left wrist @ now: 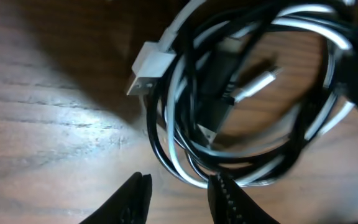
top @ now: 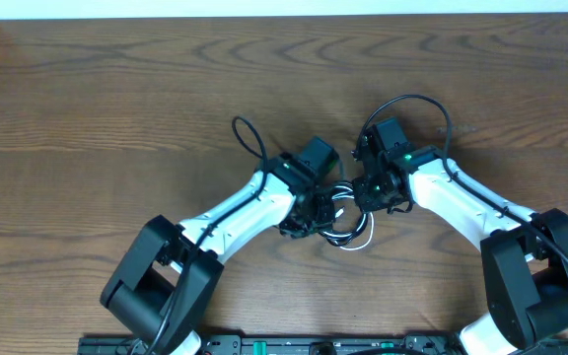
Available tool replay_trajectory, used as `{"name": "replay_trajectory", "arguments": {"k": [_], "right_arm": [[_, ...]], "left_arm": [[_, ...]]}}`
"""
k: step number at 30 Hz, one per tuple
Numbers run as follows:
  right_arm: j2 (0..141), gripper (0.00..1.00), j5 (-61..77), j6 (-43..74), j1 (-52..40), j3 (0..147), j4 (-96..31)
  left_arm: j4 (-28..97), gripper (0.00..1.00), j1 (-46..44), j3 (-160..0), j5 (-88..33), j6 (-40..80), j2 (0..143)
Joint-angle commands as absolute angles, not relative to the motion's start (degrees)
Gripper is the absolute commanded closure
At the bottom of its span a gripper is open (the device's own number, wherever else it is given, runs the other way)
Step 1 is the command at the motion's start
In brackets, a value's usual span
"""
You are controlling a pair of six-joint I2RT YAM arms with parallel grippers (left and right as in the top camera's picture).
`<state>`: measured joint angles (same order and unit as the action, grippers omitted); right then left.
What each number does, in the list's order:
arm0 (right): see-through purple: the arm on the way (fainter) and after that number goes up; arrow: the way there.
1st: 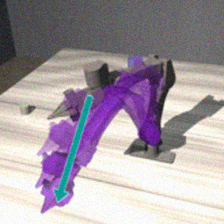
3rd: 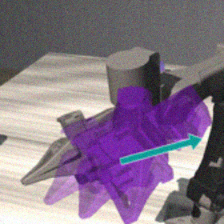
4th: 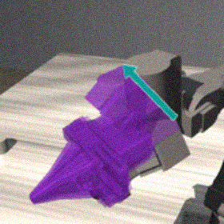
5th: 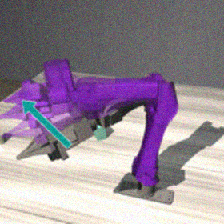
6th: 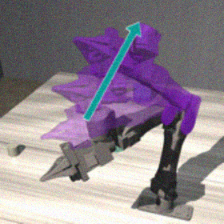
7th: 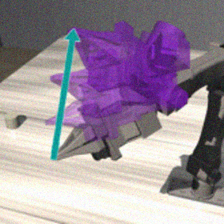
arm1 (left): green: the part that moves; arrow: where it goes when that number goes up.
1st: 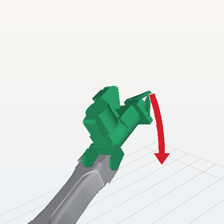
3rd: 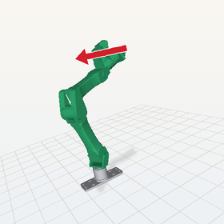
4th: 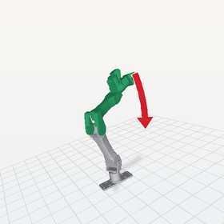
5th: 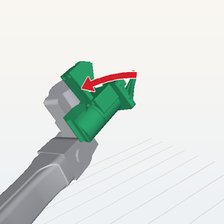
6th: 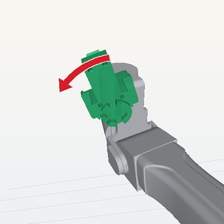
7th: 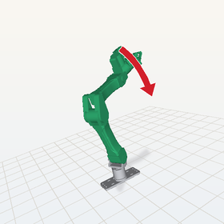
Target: Untangle cables
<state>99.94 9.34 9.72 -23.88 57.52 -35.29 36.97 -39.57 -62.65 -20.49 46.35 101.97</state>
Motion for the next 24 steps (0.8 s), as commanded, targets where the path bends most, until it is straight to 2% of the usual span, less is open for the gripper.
{"name": "replay_trajectory", "arguments": {"k": [1, 5, 6, 9, 13, 18, 19, 24], "right_arm": [[100.5, 0.67, 9.2, 10.2, -24.0, 57.1, -35.3], [100.5, 0.67, 9.2, 10.2, -24.0, 57.1, -35.4], [100.5, 0.66, 9.2, 10.2, -24.0, 57.1, -35.4], [100.5, 0.67, 9.6, 10.2, -24.0, 57.2, -35.4], [100.2, 0.7, 15.6, 6.9, -23.1, 58.2, -36.2], [98.2, 0.69, 21.6, 6.2, -21.1, 59.8, -38.7], [97.7, 0.68, 21.6, 6.2, -20.7, 59.8, -39.3], [96.9, 0.65, 21.5, 6.9, -18.8, 59.8, -43.9]], "left_arm": [[33.7, 0.65, -40.3, -59.5, -17.3, 53.6, 103.0], [31.0, 0.65, -40.3, -58.7, -17.3, 56.3, 103.0], [30.3, 0.6, -40.3, -58.6, -17.3, 56.3, 103.0], [28.1, 0.59, -40.3, -58.5, -17.3, 56.2, 103.0], [26.1, 0.59, -40.3, -58.5, -16.8, 56.2, 103.0], [24.5, 0.64, -40.3, -58.5, -15.1, 56.0, 103.0], [24.3, 0.67, -40.3, -58.5, -15.2, 55.0, 103.0], [24.3, 0.68, -39.7, -60.1, -16.8, 40.6, 103.0]]}}
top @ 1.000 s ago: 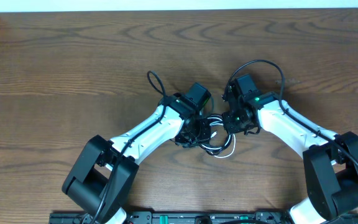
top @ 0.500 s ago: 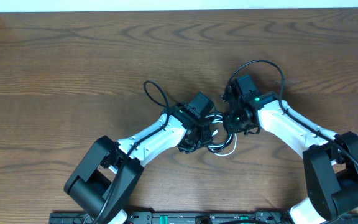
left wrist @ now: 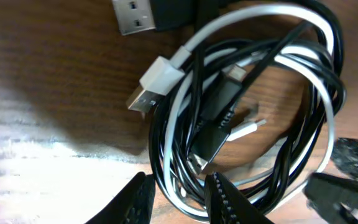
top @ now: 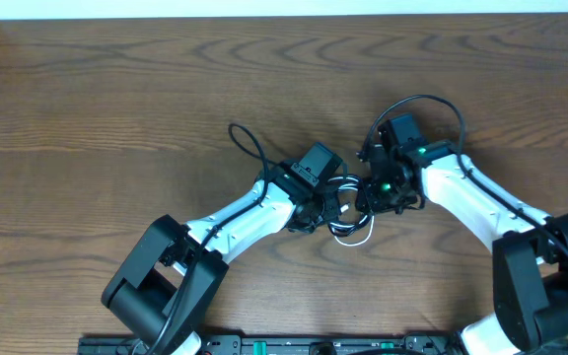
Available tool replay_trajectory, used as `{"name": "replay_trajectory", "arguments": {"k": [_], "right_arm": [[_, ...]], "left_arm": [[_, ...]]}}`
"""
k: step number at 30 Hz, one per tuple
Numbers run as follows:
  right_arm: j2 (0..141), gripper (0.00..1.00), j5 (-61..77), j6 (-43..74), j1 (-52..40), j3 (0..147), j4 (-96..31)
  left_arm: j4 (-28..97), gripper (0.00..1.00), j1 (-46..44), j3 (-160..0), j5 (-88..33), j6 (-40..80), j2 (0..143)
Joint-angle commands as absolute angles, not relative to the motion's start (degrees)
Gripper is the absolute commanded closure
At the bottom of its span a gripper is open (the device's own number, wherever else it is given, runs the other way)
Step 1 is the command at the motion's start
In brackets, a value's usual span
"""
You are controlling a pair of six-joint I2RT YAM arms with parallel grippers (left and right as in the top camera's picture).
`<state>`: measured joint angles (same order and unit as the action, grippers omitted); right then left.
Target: Untangle cables
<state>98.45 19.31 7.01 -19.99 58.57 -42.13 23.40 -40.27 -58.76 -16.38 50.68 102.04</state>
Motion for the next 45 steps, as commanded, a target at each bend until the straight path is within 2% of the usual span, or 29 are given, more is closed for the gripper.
{"name": "replay_trajectory", "arguments": {"k": [1, 7, 13, 17, 20, 21, 23, 26, 37, 45], "right_arm": [[96.9, 0.66, 21.5, 7.4, -18.5, 59.8, -44.8], [96.9, 0.74, 21.5, 15.9, -18.3, 59.6, -46.4], [96.9, 0.78, 21.2, 35.5, -18.7, 57.2, -46.0], [96.9, 0.76, 18.0, 40.1, -19.9, 54.1, -44.1], [96.9, 0.7, 15.7, 39.7, -20.5, 52.2, -42.0], [96.9, 0.72, 15.7, 38.5, -20.5, 51.7, -41.2], [96.9, 0.89, 15.7, 35.0, -20.5, 51.2, -39.1], [96.9, 0.99, 16.3, 31.8, -20.3, 51.2, -36.5], [97.2, 0.99, 20.5, 20.0, -20.2, 52.4, -29.5], [97.2, 0.8, 19.5, 19.9, -17.8, 55.1, -26.5]], "left_arm": [[25.6, 0.68, -39.3, -61.2, -17.5, 37.7, 103.0], [33.7, 0.6, -37.8, -69.7, -15.0, 20.6, 102.9], [27.6, 0.6, -37.5, -70.9, -9.4, 11.9, 103.0], [25.3, 0.6, -36.4, -70.9, -9.4, 10.5, 103.0], [25.2, 0.6, -34.8, -70.9, -11.5, 10.2, 103.0], [25.3, 0.6, -34.1, -70.9, -13.7, 9.4, 103.0], [25.3, 0.6, -33.2, -70.9, -18.4, 7.0, 103.0], [25.1, 0.6, -32.8, -70.8, -21.6, 4.4, 103.0], [22.8, 0.56, -32.9, -70.6, -21.5, 4.3, 109.3], [22.8, 0.55, -32.8, -70.6, -19.1, 4.3, 113.0]]}}
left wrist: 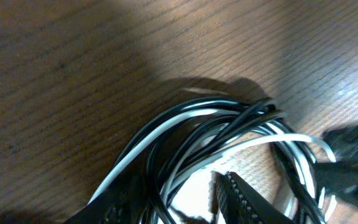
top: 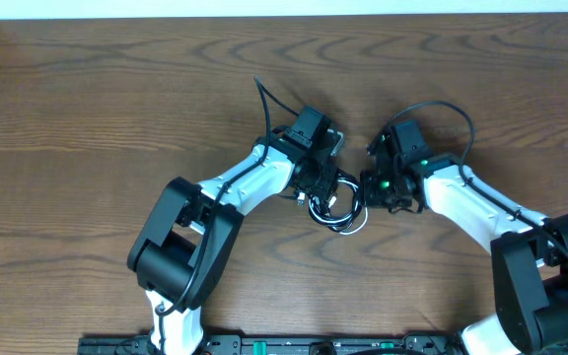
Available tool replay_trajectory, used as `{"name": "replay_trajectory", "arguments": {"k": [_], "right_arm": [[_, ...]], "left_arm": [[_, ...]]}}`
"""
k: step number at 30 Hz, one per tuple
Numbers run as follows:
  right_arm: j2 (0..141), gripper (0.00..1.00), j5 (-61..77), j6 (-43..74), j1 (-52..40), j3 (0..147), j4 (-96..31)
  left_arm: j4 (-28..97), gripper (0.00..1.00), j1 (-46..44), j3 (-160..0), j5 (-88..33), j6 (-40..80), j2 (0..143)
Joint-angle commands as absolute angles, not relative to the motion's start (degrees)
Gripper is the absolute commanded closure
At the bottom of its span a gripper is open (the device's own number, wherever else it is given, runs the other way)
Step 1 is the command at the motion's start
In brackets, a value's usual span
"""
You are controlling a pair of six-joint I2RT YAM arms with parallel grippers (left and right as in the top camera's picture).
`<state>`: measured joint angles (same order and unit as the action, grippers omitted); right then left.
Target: Untangle cables
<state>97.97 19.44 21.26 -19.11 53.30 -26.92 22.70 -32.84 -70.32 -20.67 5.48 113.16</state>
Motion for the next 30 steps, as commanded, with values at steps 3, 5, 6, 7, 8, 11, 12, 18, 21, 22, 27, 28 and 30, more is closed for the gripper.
{"name": "replay_trajectory", "arguments": {"k": [3, 5, 6, 7, 8, 11, 12, 18, 21, 22, 27, 28, 30], "right_arm": [[97.2, 0.75, 24.5, 19.6, -16.8, 55.4, -27.1], [97.2, 0.73, 29.7, 19.1, -16.7, 55.4, -28.8], [97.2, 0.72, 31.0, 19.0, -16.7, 55.4, -30.1], [97.2, 0.72, 31.8, 19.0, -16.7, 55.4, -32.0], [97.2, 0.72, 32.2, 19.0, -16.8, 55.4, -33.5], [97.2, 0.79, 33.2, 19.3, -17.2, 55.4, -36.8], [97.2, 0.84, 33.2, 19.9, -17.5, 55.4, -37.3], [97.2, 0.89, 28.6, 24.8, -20.4, 55.3, -37.5], [97.2, 0.85, 24.9, 24.9, -22.0, 55.3, -37.6], [97.2, 0.83, 23.6, 25.0, -22.5, 55.3, -37.8], [97.2, 0.8, 12.9, 26.3, -23.6, 55.3, -38.4], [97.2, 0.8, 10.9, 26.3, -23.5, 55.3, -38.2], [97.2, 0.79, 8.3, 26.3, -23.5, 55.3, -37.6]], "left_arm": [[23.1, 0.61, -32.8, -70.6, -17.7, 5.8, 113.1], [23.4, 0.66, -32.8, -70.5, -17.5, 8.7, 113.1], [23.4, 0.68, -32.8, -70.4, -17.3, 10.5, 113.1], [23.4, 0.69, -32.8, -70.2, -17.3, 11.8, 113.1], [23.4, 0.71, -32.8, -70.0, -17.3, 13.2, 113.1], [23.4, 0.74, -32.8, -69.5, -17.3, 17.9, 113.1], [23.4, 0.76, -32.8, -69.5, -17.3, 20.1, 113.1], [23.4, 0.78, -32.8, -69.3, -17.3, 31.9, 113.1], [22.9, 0.78, -32.8, -69.3, -17.3, 36.6, 113.1], [22.3, 0.78, -32.8, -69.3, -17.3, 37.7, 113.1], [18.5, 0.78, -32.8, -69.3, -17.3, 44.2, 113.1], [17.7, 0.78, -32.8, -69.3, -17.3, 44.6, 113.1], [16.7, 0.78, -32.8, -69.3, -17.3, 45.3, 113.1]]}}
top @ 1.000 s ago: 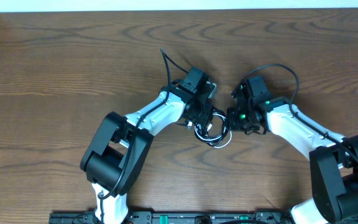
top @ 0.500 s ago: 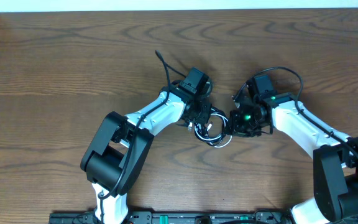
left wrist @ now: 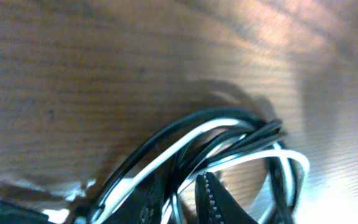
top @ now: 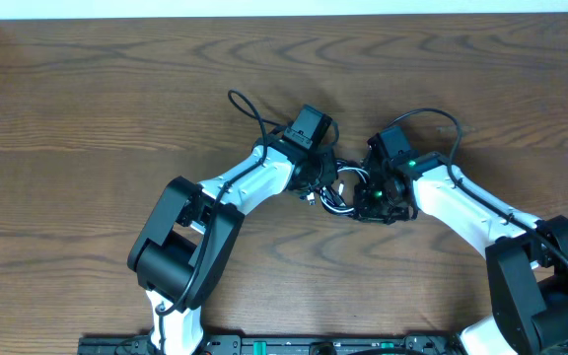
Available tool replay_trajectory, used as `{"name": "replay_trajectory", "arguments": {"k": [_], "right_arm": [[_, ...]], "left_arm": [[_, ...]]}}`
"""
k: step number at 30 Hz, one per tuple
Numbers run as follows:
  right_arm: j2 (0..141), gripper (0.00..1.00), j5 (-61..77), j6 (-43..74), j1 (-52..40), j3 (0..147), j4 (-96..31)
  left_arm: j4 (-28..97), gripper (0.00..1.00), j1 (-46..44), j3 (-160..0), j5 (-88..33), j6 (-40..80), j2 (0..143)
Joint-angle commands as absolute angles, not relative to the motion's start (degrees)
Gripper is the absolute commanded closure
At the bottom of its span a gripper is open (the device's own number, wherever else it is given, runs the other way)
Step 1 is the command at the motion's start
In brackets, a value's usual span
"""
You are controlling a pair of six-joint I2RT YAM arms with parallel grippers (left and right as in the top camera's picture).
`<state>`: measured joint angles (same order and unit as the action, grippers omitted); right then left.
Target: Untangle cables
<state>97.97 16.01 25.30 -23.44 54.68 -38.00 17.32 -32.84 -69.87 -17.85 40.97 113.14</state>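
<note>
A tangled coil of black and white cables (top: 340, 190) lies on the wooden table (top: 87, 118) between my two grippers. My left gripper (top: 316, 177) comes at it from the far left. In the left wrist view, the left gripper (left wrist: 179, 202) has its toothed fingers (left wrist: 213, 198) drawn close around a few strands of the coil (left wrist: 229, 134). My right gripper (top: 368, 194) presses against the coil's right side. Its jaws are hidden under the wrist, so whether they hold a strand cannot be told. The plugs are out of sight.
Each arm's own black lead arches over the table behind it, the left lead (top: 248, 110) and the right lead (top: 432, 116). A cardboard box corner sits at the far left edge. Both arms slope back toward the near edge.
My left gripper's jaws stand closer together, now pinching strands of the coil. The coil sits a little farther from me, and my right gripper has moved in closer to it from the right.
At first my left gripper was open at the coil's near left, with white and black USB plugs showing. It stayed there at the following moment. Later the left arm was on the coil's far side with jaws astride strands, and now they are shut on them.
</note>
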Motion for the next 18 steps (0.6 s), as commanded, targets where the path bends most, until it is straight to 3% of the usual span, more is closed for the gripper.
{"name": "replay_trajectory", "arguments": {"k": [1, 13, 18], "right_arm": [[97.2, 0.79, 7.4, 26.3, -23.4, 55.3, -37.3], [97.5, 0.77, 12.6, 22.4, -22.5, 55.3, -38.4], [97.5, 0.76, 8.4, 23.8, -22.4, 55.3, -38.8]], "left_arm": [[16.5, 0.78, -32.8, -69.3, -17.3, 45.6, 113.1], [16.4, 0.78, -32.8, -69.3, -18.6, 46.9, 113.1], [16.2, 0.78, -33.0, -69.3, -18.9, 47.8, 113.1]]}}
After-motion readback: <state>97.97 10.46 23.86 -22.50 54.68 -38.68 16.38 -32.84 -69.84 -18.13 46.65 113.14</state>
